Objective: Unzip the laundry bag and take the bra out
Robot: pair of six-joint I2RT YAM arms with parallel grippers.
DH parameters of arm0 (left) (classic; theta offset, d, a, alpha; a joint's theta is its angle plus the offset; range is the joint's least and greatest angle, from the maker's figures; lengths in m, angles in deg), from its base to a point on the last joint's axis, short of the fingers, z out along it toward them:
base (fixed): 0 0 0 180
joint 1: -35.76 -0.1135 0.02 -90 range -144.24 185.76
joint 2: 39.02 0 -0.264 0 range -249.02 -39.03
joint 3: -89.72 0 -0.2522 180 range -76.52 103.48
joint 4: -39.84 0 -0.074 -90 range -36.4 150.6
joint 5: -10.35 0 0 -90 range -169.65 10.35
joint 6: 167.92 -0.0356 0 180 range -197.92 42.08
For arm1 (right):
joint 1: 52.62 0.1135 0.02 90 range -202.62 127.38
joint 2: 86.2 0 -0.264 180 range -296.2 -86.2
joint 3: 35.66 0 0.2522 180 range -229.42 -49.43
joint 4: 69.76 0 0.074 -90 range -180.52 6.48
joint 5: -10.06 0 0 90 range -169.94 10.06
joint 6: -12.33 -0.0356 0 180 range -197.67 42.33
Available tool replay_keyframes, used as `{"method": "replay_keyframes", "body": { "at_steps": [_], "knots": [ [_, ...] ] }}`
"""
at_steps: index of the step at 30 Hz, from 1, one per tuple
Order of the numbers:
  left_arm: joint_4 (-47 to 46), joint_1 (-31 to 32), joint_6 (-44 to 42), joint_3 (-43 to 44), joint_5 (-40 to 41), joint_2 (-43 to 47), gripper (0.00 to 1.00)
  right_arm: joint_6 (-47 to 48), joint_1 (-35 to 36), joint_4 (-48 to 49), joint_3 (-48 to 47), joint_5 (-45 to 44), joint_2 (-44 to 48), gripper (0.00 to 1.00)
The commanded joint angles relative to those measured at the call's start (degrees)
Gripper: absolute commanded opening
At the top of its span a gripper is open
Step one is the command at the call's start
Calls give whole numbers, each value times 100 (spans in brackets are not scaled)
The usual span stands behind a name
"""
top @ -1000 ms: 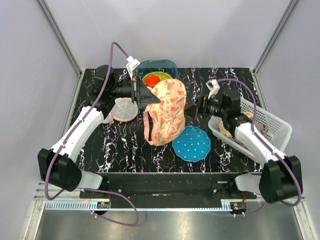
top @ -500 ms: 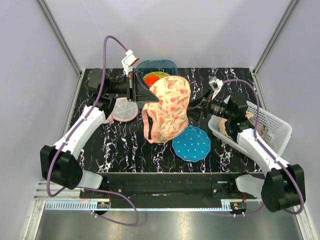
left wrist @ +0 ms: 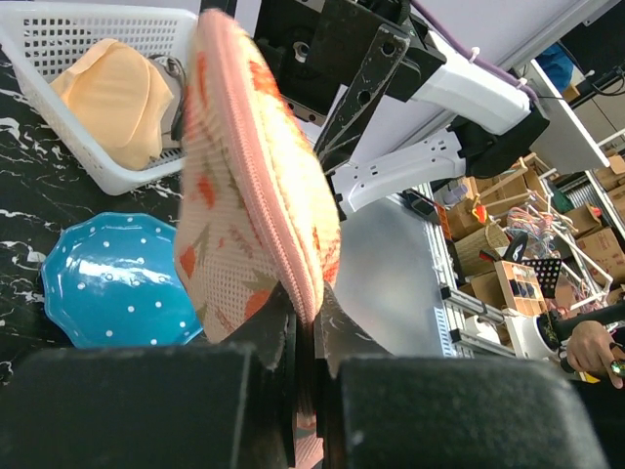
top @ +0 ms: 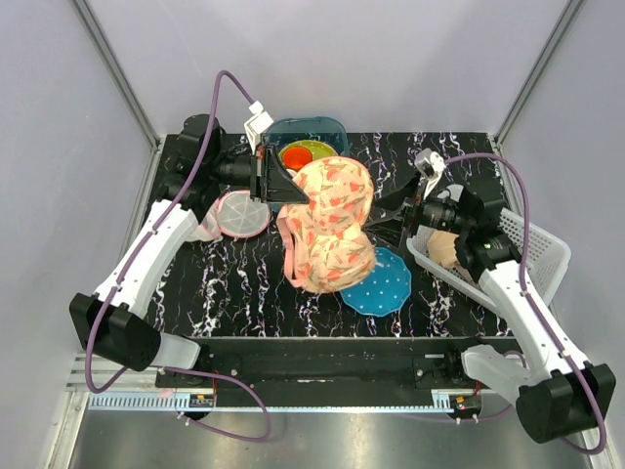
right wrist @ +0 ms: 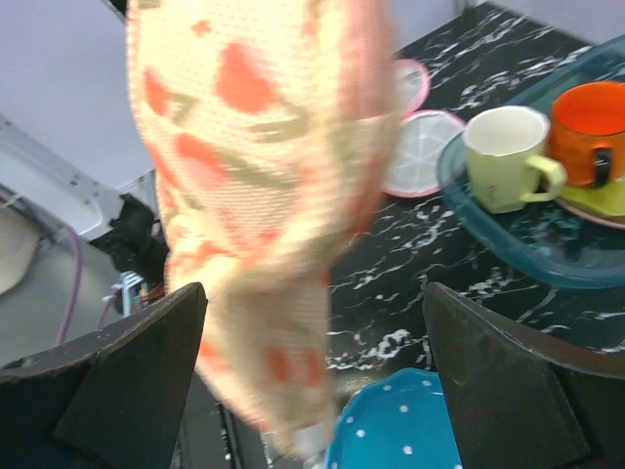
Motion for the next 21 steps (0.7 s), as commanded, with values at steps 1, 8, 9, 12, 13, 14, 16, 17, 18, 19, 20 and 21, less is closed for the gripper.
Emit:
{"method": "replay_keyframes", "body": {
  "at_steps": [1, 8, 9, 12, 13, 14, 16, 17, 18, 19, 20, 21],
  "knots": [
    [160, 2, -454, 158, 198, 157, 0, -449, 89, 456, -159, 1034, -417, 100],
    [64, 2, -419, 132, 163, 271, 0, -1083, 134, 1529, 158, 1273, -663, 100],
    [38, 2, -367, 123, 163, 289, 0, -1092, 142, 1546, 175, 1142, -707, 100],
    [-59, 20, -305, 114, 128, 324, 0, -1197, 151, 1801, 289, 809, -866, 100],
    [-59, 29, -305, 114, 102, 341, 0, -1267, 151, 1888, 299, 729, -944, 100],
    [-86, 29, -296, 114, 102, 350, 0, -1337, 143, 1950, 299, 702, -1006, 100],
    [-121, 46, -269, 97, 67, 376, 0, -1617, 169, 2335, 299, 780, -1190, 100],
    [-208, 46, -252, 71, 49, 377, 0, -1706, 204, 2477, 307, 807, -1261, 100],
    [-252, 46, -191, 36, 14, 368, 0, -1768, 326, 2574, 281, 894, -1323, 100],
    [-305, 64, -164, 18, -12, 342, 0, -1786, 405, 2627, 255, 912, -1462, 100],
    [-375, 55, -112, 0, -30, 324, 0, -1760, 485, 2610, 159, 930, -1525, 100],
    [-428, 64, -85, 0, -56, 315, 0, -1725, 668, 2584, 114, 947, -1638, 100]
  ]
}}
